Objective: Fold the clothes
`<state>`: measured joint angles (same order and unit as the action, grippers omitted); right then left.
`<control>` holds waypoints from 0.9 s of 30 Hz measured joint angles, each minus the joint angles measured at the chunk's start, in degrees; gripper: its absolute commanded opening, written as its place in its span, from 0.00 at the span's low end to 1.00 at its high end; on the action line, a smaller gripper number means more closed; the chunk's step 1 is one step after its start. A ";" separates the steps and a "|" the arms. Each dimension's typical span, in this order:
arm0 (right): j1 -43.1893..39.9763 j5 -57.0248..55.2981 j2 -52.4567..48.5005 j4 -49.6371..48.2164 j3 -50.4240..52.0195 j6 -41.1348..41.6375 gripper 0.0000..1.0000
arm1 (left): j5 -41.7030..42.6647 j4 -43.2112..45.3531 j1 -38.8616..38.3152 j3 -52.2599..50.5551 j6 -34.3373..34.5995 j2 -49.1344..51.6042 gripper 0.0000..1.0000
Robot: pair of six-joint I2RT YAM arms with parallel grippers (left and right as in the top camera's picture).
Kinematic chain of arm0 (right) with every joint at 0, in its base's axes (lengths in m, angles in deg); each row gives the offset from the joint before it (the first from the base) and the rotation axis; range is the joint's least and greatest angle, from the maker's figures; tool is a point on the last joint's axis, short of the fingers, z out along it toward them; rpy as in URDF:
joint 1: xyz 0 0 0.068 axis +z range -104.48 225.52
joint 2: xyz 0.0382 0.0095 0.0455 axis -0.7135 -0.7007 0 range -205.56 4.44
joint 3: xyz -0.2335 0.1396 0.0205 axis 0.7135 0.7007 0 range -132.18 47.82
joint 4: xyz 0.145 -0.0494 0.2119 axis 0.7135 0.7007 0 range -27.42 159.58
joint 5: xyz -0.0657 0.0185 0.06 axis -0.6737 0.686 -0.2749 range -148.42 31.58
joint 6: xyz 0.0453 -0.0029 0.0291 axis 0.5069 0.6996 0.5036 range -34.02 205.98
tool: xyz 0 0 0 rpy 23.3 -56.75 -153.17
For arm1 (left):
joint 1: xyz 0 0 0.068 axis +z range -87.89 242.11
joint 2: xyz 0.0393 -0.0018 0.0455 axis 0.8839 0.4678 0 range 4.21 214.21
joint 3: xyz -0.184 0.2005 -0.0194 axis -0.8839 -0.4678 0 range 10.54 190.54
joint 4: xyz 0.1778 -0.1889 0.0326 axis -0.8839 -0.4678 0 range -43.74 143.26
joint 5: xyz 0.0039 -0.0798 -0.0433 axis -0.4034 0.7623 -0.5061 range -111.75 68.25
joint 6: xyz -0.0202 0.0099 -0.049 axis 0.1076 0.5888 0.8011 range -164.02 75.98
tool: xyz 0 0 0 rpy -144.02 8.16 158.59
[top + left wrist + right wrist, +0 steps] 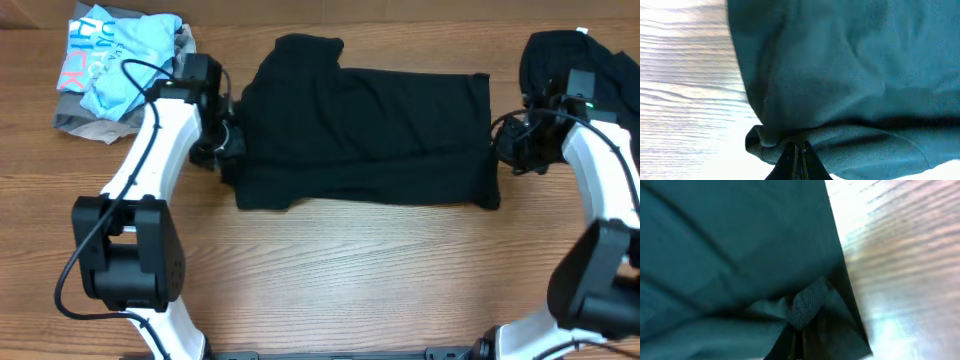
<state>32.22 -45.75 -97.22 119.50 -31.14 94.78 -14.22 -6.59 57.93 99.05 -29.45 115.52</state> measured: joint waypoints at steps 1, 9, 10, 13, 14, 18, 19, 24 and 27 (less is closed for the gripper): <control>0.00 -0.02 -2.40 -1.84 0.00 0.15 0.04 | 0.02 0.81 0.98 0.00 0.20 0.00 0.04; 0.00 0.76 -7.34 -6.93 0.02 0.44 0.04 | 1.68 8.07 1.92 0.00 0.52 0.00 0.82; 0.00 0.87 -7.63 -6.93 0.02 0.46 0.04 | 1.77 8.37 1.92 0.00 0.52 0.00 0.83; 0.00 0.92 -8.57 -6.95 0.02 0.52 0.04 | 1.95 7.37 1.92 0.13 0.33 0.00 0.82; 0.00 0.92 -8.66 -6.97 0.00 0.52 0.04 | 1.95 5.42 1.92 0.37 0.07 -0.02 0.82; 0.00 1.07 -8.66 -7.06 0.00 0.59 0.04 | 1.84 -4.87 1.75 3.58 -3.17 -1.42 0.80; 0.00 1.07 -8.66 -7.21 0.02 0.57 0.04 | 1.51 -7.61 1.53 4.22 -4.02 -2.80 0.79; 0.00 1.09 -8.66 -7.37 0.00 0.61 0.04 | -1.09 -14.32 -2.45 4.61 -5.75 -7.02 0.73; 0.00 1.07 -8.66 -7.43 0.00 0.59 0.04 | -2.95 -10.71 -6.69 -0.42 -5.75 -7.34 0.72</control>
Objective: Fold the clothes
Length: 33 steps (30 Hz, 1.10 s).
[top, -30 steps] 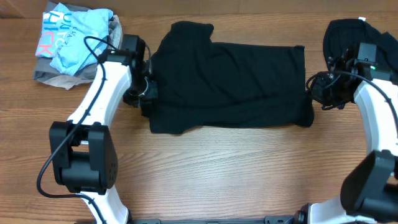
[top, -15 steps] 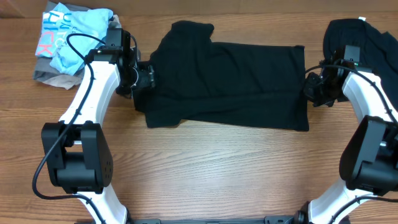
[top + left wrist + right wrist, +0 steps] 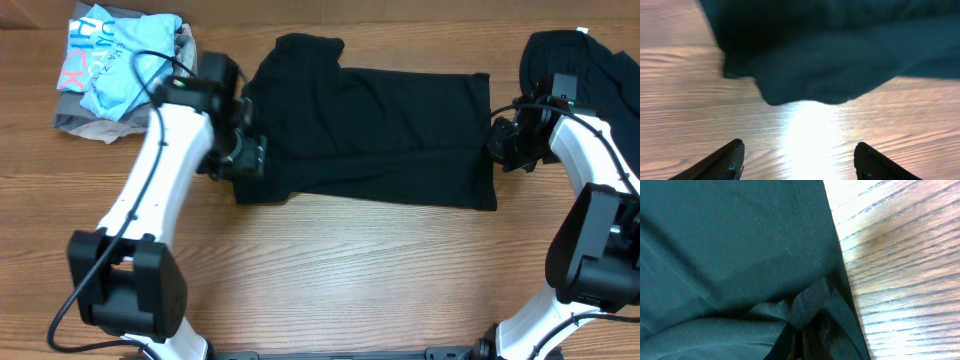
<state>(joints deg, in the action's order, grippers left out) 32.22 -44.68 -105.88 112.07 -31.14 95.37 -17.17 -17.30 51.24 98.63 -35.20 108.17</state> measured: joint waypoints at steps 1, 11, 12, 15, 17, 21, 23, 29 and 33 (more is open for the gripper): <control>0.00 0.02 0.00 0.09 0.00 -0.02 0.04 | -0.17 0.44 -0.68 -1.60 0.04 0.11 0.72; 0.00 0.04 0.00 0.11 0.00 0.00 0.04 | -3.37 17.94 -0.98 -16.94 1.97 0.20 0.69; 0.00 0.04 0.00 0.04 0.02 0.00 0.04 | -3.80 19.78 -0.98 -17.35 1.97 0.20 0.68; 0.00 0.04 0.00 0.07 0.00 0.00 0.04 | -4.59 25.07 -0.92 -18.38 2.01 0.17 0.64; 0.00 0.04 0.00 0.07 0.00 0.02 0.04 | -4.90 27.26 -0.74 -19.67 2.14 0.20 0.60; 0.00 0.04 0.00 0.09 0.00 0.00 0.04 | -5.31 29.77 -0.66 -23.02 2.21 0.20 0.56; 0.00 0.02 0.00 0.07 0.02 0.00 0.04 | -5.33 29.90 -0.66 -24.06 2.21 0.20 0.53; 0.00 0.04 0.00 0.09 0.02 0.02 0.04 | -5.62 30.62 -0.66 -25.53 2.40 0.20 0.49; 0.00 0.02 0.00 0.07 0.00 0.02 0.04 | -5.75 33.46 -0.66 -27.02 2.58 0.20 0.38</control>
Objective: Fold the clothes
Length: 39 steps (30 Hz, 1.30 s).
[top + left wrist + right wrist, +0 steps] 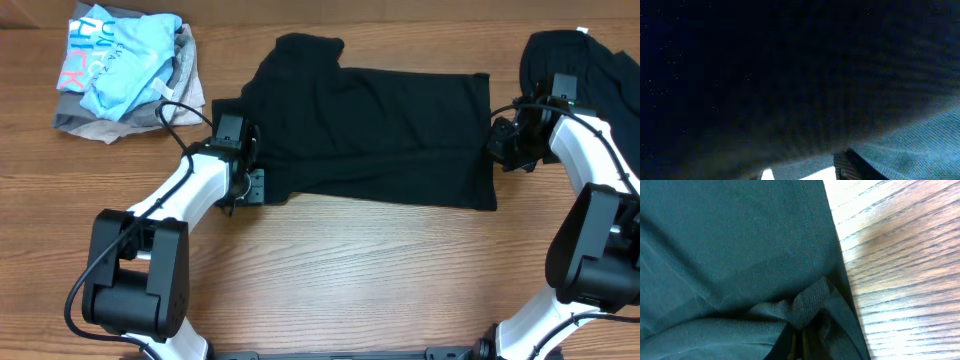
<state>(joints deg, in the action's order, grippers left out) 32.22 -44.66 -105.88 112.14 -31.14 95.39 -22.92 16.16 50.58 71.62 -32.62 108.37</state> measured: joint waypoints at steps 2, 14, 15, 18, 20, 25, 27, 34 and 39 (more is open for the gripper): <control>0.00 0.02 0.00 0.00 0.02 -0.04 0.04 | 0.02 0.81 0.00 -0.50 0.24 0.00 0.33; 0.00 0.04 0.00 0.39 0.00 0.02 0.04 | 0.44 -0.79 0.00 -0.48 1.77 -0.31 0.04; 0.00 0.17 0.00 0.48 0.02 0.00 0.04 | 0.44 -2.58 0.00 -0.17 1.84 -0.48 0.04; 0.00 0.76 0.00 0.59 0.02 0.00 0.04 | 0.42 -7.19 0.00 0.81 1.99 -2.45 0.04; 0.00 1.01 0.00 0.57 0.02 -0.02 0.04 | 0.39 -9.14 0.00 2.16 1.99 -4.87 0.04; 0.00 2.36 0.00 1.27 0.00 0.00 0.04 | 0.26 -14.03 0.00 6.58 1.99 -13.20 0.04; 0.00 2.80 0.00 2.58 0.02 -0.02 0.04 | 0.24 -15.78 0.00 7.89 1.99 -15.13 0.04; 0.00 3.41 4.17 11.45 0.02 -0.87 0.04 | 0.22 -22.32 0.00 12.57 2.03 -18.73 0.04; 0.00 2.47 13.16 16.33 0.02 -1.36 0.04 | 0.20 -23.54 0.00 14.58 2.05 -20.44 0.04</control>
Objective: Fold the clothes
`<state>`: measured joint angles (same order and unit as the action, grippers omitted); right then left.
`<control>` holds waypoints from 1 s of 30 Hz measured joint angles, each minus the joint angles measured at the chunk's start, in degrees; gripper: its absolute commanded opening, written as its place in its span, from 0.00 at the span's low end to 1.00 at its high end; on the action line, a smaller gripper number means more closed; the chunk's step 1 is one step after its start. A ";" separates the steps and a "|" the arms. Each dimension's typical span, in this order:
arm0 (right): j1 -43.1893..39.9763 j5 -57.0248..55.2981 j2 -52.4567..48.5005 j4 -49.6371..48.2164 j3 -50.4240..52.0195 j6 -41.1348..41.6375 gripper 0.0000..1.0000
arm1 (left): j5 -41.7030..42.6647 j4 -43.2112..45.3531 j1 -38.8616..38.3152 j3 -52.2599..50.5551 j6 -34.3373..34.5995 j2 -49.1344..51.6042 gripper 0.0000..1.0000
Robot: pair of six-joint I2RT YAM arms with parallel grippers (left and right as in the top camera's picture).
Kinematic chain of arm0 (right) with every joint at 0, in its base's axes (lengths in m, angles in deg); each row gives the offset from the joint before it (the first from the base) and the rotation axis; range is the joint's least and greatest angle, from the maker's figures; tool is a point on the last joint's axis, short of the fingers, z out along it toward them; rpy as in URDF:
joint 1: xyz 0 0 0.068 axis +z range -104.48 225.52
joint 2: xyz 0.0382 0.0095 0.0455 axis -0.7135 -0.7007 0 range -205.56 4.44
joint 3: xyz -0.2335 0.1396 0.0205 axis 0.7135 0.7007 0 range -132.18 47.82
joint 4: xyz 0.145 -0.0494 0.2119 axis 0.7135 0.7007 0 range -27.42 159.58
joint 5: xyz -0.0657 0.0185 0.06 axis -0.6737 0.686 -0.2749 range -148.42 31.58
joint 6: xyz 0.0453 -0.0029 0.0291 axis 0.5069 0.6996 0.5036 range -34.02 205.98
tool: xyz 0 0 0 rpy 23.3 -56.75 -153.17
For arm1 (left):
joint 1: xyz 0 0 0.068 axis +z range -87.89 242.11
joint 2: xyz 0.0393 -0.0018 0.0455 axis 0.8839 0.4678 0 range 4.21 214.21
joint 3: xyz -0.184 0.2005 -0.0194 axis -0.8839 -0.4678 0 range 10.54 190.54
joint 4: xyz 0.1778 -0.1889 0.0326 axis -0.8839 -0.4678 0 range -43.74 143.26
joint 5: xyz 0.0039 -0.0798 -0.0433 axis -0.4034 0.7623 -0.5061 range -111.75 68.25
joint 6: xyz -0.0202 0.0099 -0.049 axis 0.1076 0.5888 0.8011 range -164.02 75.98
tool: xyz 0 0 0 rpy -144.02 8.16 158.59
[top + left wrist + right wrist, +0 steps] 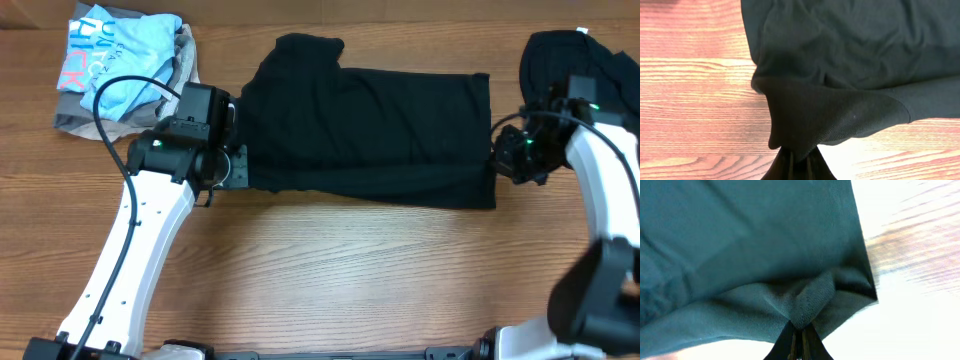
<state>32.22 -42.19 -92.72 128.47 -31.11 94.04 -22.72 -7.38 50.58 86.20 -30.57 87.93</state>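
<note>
A black shirt [365,135] lies spread across the far middle of the wooden table, one sleeve pointing to the far left. My left gripper [236,167] is shut on its near-left corner, and in the left wrist view the dark cloth [830,107] bunches down into the left gripper [799,161]. My right gripper [500,160] is shut on the shirt's right edge near the front corner; the cloth [765,270] is pinched into a peak at the right gripper [801,339].
A pile of light blue and grey clothes [120,65] sits at the far left corner. A second dark garment [585,65] lies heaped at the far right behind my right arm. Bare wood [350,270] stretches along the near side.
My left gripper was low at the shirt's near-left corner with its camera buried in cloth; now it is shut on that corner and raised. The right gripper has shifted slightly nearer, still gripping.
Both grippers first pinched the shirt's left and right edges. Then the left gripper was open and off the cloth above the near-left corner. Then it sat pressed into that corner. Now it grips the corner, while the right has held its edge throughout.
</note>
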 measured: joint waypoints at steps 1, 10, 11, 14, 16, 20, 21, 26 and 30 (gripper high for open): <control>0.00 -0.24 3.15 1.38 0.00 -0.07 0.04 | 0.00 -0.33 0.00 0.39 0.00 -0.17 0.04; 0.00 -2.10 15.32 9.07 0.00 0.57 0.04 | -0.17 -2.75 0.00 0.63 0.00 -0.28 0.04; 0.00 -2.21 16.02 9.70 0.00 0.74 0.04 | -0.17 -3.04 0.00 0.63 0.00 -0.42 0.04; 0.00 -2.91 18.47 12.02 0.00 1.25 0.04 | -0.17 -4.39 0.00 0.63 0.00 -1.90 0.04; 0.00 -3.65 19.98 14.12 0.00 1.49 0.04 | -0.17 -5.01 0.00 0.63 0.00 -3.61 0.04; 0.00 -5.38 22.21 17.07 0.00 1.95 0.04 | -0.17 -7.72 0.00 0.72 0.00 -7.37 0.04; 0.00 -5.62 22.36 17.25 0.00 1.97 0.04 | -0.17 -8.17 0.00 0.74 0.00 -7.89 0.04; 0.00 -8.04 23.02 19.32 0.00 2.27 0.04 | -0.37 -10.12 0.00 0.83 0.00 -9.70 0.04; 0.00 -8.96 23.02 18.29 0.00 2.38 0.04 | -1.05 -9.09 0.00 0.83 0.04 -9.84 0.04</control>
<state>32.22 -51.15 -69.71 146.76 -31.11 96.42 -23.77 -16.47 50.58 87.03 -30.53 78.10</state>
